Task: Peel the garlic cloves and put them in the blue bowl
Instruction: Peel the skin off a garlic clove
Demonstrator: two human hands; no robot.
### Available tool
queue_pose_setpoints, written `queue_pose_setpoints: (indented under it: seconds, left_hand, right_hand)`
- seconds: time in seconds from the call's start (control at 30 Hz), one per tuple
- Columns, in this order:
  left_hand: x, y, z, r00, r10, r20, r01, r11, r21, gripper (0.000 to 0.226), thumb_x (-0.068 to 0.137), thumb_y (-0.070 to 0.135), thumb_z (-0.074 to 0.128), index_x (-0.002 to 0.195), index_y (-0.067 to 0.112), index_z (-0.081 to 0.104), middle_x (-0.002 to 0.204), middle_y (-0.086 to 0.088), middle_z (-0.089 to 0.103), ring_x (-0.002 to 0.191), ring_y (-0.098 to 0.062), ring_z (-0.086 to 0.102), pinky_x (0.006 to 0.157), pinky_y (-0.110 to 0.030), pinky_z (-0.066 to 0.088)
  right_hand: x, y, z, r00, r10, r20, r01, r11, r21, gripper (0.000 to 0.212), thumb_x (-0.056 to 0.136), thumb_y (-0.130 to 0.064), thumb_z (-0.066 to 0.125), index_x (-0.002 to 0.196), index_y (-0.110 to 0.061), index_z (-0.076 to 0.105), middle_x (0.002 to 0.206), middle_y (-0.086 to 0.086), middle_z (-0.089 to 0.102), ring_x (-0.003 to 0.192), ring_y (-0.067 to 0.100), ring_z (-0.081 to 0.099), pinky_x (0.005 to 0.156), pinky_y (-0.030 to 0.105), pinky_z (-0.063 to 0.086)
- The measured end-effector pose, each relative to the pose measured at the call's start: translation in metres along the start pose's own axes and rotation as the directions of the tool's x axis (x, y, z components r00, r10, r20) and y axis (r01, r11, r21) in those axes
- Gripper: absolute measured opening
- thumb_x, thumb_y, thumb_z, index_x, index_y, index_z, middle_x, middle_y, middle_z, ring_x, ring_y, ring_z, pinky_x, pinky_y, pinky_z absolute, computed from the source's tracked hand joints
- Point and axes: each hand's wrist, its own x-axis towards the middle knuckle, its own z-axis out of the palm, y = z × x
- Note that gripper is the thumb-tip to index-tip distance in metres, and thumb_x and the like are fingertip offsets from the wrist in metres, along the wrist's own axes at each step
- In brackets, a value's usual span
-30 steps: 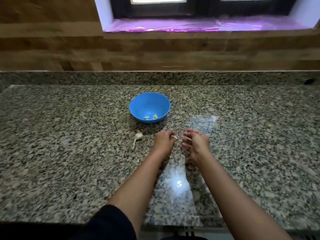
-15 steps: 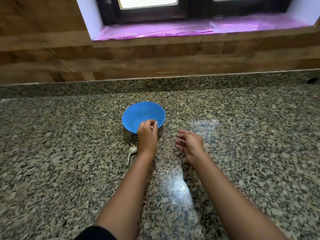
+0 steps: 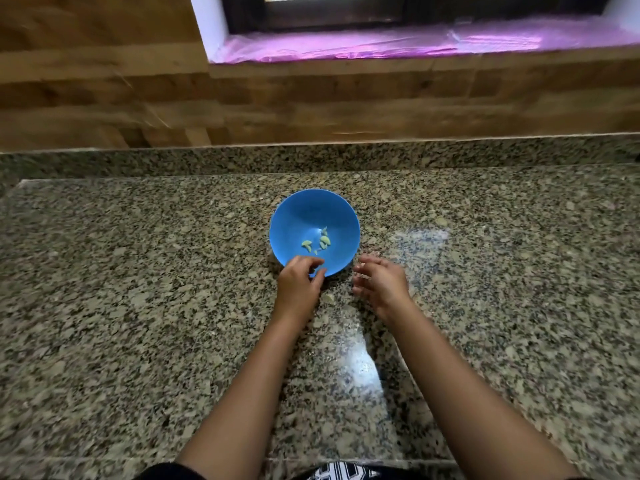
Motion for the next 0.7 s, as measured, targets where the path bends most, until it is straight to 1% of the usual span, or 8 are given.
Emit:
queue_pose_setpoints:
  seconds: [0.07,0.13,0.23,0.37,0.47,0.57,0.63,0.7]
  left_hand:
    - [0.007,0.001,-0.002,0.998,0.047,0.032,-0.048,0.999,0.018,0.02,0.086,0.009,0.065,0.104,0.001,0.068,0.102,-0.014,0.065,0.098,-0.025,0.061,0.084,-0.028,0.044]
    - [0.014,0.002,-0.003,0.997,0.065,0.035,-0.066,0.998,0.022,0.02,0.086,0.009,0.065,0.104,0.001,0.068,0.102,-0.015,0.065,0.098,-0.027,0.06,0.085,-0.03,0.044]
    - [0.018,0.003,-0.004,0.994,0.102,0.028,-0.103,0.994,0.023,0.017,0.087,0.007,0.063,0.101,-0.001,0.069,0.102,-0.016,0.065,0.101,-0.028,0.059,0.089,-0.031,0.042]
    - [0.015,0.002,-0.01,0.976,0.215,-0.021,-0.214,0.976,0.028,0.013,0.084,0.002,0.064,0.096,-0.003,0.069,0.096,-0.016,0.066,0.095,-0.03,0.059,0.084,-0.023,0.038]
    - [0.01,-0.002,-0.012,0.97,0.242,-0.014,-0.242,0.97,0.026,0.014,0.085,0.004,0.065,0.096,-0.002,0.07,0.095,-0.014,0.067,0.094,-0.027,0.06,0.083,-0.022,0.04]
    - [0.001,-0.011,-0.007,0.976,0.184,0.118,-0.189,0.982,0.03,0.019,0.086,0.009,0.065,0.103,0.001,0.069,0.102,-0.014,0.067,0.098,-0.026,0.061,0.086,-0.024,0.041]
    - [-0.003,-0.018,0.001,0.945,0.121,0.303,-0.165,0.979,0.123,0.028,0.088,0.013,0.063,0.113,0.002,0.066,0.109,-0.016,0.064,0.104,-0.027,0.058,0.092,-0.028,0.039]
    - [-0.008,-0.02,0.009,0.912,0.083,0.402,-0.177,0.963,0.204,0.027,0.09,0.016,0.059,0.114,0.003,0.065,0.11,-0.016,0.06,0.105,-0.029,0.055,0.093,-0.033,0.041]
  right_hand:
    - [-0.003,0.001,0.005,0.998,0.014,0.065,-0.013,1.0,-0.009,0.01,0.095,-0.006,0.049,0.1,-0.009,0.058,0.088,0.007,0.06,0.062,0.018,0.053,0.057,0.031,0.048]
    - [-0.005,0.0,0.011,0.995,0.011,0.098,-0.009,1.0,-0.021,0.016,0.095,-0.008,0.05,0.11,-0.008,0.056,0.09,0.007,0.06,0.063,0.019,0.053,0.058,0.03,0.048]
    - [-0.007,-0.004,0.017,0.996,-0.002,0.088,0.003,1.0,-0.018,0.017,0.096,-0.007,0.048,0.111,-0.007,0.055,0.088,0.006,0.059,0.063,0.018,0.053,0.056,0.028,0.048]
    - [-0.006,-0.007,0.021,0.998,0.007,0.059,-0.008,1.0,0.005,0.018,0.097,-0.008,0.046,0.113,-0.006,0.054,0.085,0.006,0.058,0.061,0.017,0.053,0.057,0.029,0.047]
    - [-0.005,-0.006,0.021,0.999,0.012,0.05,-0.012,1.0,0.011,0.017,0.097,-0.008,0.045,0.112,-0.006,0.053,0.086,0.007,0.058,0.062,0.018,0.053,0.058,0.03,0.047]
    - [-0.007,-0.004,0.018,0.999,0.006,0.049,-0.005,1.0,-0.013,0.018,0.097,-0.007,0.045,0.112,-0.006,0.055,0.087,0.007,0.059,0.062,0.017,0.054,0.055,0.028,0.049]
    - [-0.008,-0.001,0.014,0.999,0.003,0.037,-0.003,1.0,-0.019,0.019,0.097,-0.005,0.044,0.111,-0.005,0.056,0.084,0.007,0.058,0.061,0.017,0.054,0.053,0.027,0.048]
    - [-0.011,0.001,0.008,1.0,-0.004,0.031,0.005,0.999,-0.037,0.019,0.095,-0.002,0.044,0.111,-0.003,0.056,0.084,0.008,0.059,0.06,0.017,0.054,0.051,0.025,0.048]
